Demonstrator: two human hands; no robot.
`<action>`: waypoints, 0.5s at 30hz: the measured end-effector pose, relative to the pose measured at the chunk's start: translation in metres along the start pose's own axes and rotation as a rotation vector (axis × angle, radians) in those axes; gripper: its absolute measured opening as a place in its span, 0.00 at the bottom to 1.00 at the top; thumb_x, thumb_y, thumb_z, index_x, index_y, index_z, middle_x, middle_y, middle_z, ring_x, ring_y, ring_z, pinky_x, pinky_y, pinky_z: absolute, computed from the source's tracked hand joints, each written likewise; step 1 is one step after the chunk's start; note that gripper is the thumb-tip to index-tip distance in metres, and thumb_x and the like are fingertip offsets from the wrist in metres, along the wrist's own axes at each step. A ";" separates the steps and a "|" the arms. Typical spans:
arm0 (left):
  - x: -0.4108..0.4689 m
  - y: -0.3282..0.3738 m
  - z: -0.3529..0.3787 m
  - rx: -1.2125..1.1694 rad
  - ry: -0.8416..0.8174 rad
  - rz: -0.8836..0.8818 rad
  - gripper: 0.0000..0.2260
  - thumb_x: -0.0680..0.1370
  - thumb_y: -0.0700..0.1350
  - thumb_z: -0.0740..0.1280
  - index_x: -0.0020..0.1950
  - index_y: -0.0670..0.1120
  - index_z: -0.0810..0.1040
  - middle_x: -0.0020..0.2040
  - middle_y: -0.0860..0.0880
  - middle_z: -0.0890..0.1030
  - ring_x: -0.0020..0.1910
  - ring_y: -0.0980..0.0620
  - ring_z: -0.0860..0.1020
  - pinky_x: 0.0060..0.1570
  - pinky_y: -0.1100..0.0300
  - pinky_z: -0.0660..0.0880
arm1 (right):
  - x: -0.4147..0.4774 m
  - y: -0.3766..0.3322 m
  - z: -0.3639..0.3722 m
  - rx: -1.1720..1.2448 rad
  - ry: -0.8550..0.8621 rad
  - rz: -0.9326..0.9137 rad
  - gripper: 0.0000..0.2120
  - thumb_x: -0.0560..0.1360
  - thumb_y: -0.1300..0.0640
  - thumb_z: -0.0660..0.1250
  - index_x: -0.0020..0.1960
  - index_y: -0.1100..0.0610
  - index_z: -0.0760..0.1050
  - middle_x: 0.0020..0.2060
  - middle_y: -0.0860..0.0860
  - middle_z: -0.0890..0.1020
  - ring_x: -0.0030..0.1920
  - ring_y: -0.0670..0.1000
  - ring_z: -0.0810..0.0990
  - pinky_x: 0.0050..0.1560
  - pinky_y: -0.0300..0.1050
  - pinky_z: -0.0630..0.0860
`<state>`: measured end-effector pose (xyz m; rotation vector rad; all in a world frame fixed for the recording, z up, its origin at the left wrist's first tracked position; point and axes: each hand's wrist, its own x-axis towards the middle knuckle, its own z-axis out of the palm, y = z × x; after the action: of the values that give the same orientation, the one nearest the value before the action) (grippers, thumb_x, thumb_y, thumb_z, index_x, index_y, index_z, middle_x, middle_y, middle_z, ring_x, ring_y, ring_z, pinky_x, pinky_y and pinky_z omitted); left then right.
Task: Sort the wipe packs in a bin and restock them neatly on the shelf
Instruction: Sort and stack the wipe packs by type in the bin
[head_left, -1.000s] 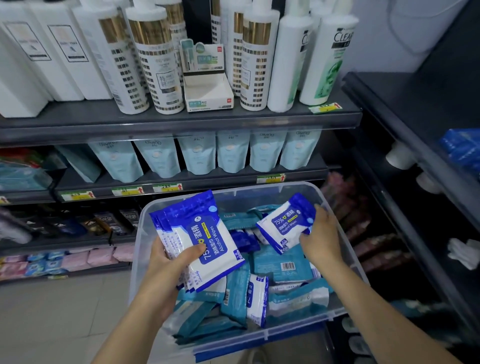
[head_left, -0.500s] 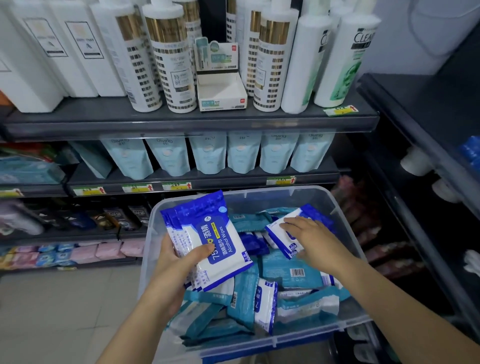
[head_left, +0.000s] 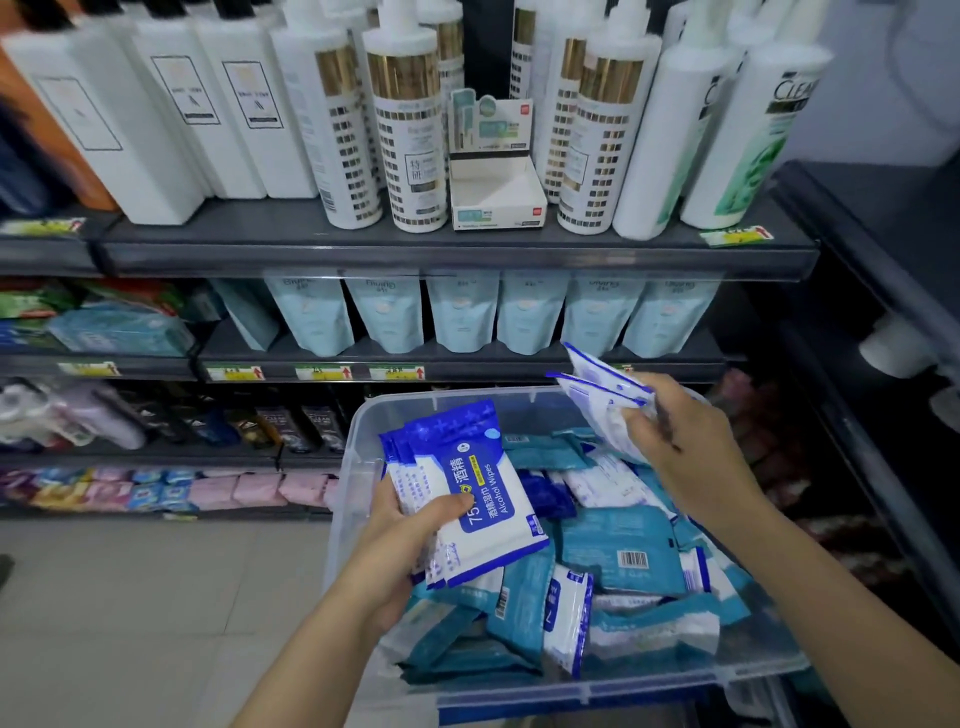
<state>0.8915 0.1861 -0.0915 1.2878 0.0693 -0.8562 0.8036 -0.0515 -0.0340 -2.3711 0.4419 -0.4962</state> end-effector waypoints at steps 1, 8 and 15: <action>0.000 0.000 -0.001 -0.004 -0.016 -0.016 0.31 0.64 0.39 0.78 0.64 0.45 0.71 0.52 0.44 0.84 0.48 0.43 0.83 0.38 0.53 0.79 | -0.001 -0.015 0.000 0.033 -0.038 -0.068 0.15 0.75 0.56 0.60 0.61 0.53 0.75 0.40 0.48 0.80 0.40 0.43 0.74 0.40 0.29 0.68; -0.007 0.003 -0.010 -0.174 -0.141 -0.114 0.30 0.62 0.47 0.75 0.64 0.47 0.74 0.57 0.41 0.82 0.50 0.43 0.82 0.40 0.53 0.80 | -0.035 -0.024 0.040 0.108 -0.213 -0.408 0.27 0.71 0.70 0.55 0.59 0.41 0.71 0.63 0.33 0.70 0.68 0.44 0.67 0.69 0.44 0.65; -0.015 0.000 -0.017 -0.152 -0.116 -0.076 0.35 0.63 0.51 0.76 0.68 0.50 0.70 0.60 0.43 0.81 0.57 0.41 0.80 0.50 0.47 0.79 | -0.038 -0.035 0.038 0.433 -0.416 -0.153 0.27 0.72 0.70 0.55 0.54 0.42 0.79 0.61 0.35 0.76 0.68 0.39 0.68 0.67 0.33 0.63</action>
<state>0.8884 0.2084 -0.0895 1.0973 0.0899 -0.9715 0.7940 0.0110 -0.0462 -2.0177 -0.0379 -0.1340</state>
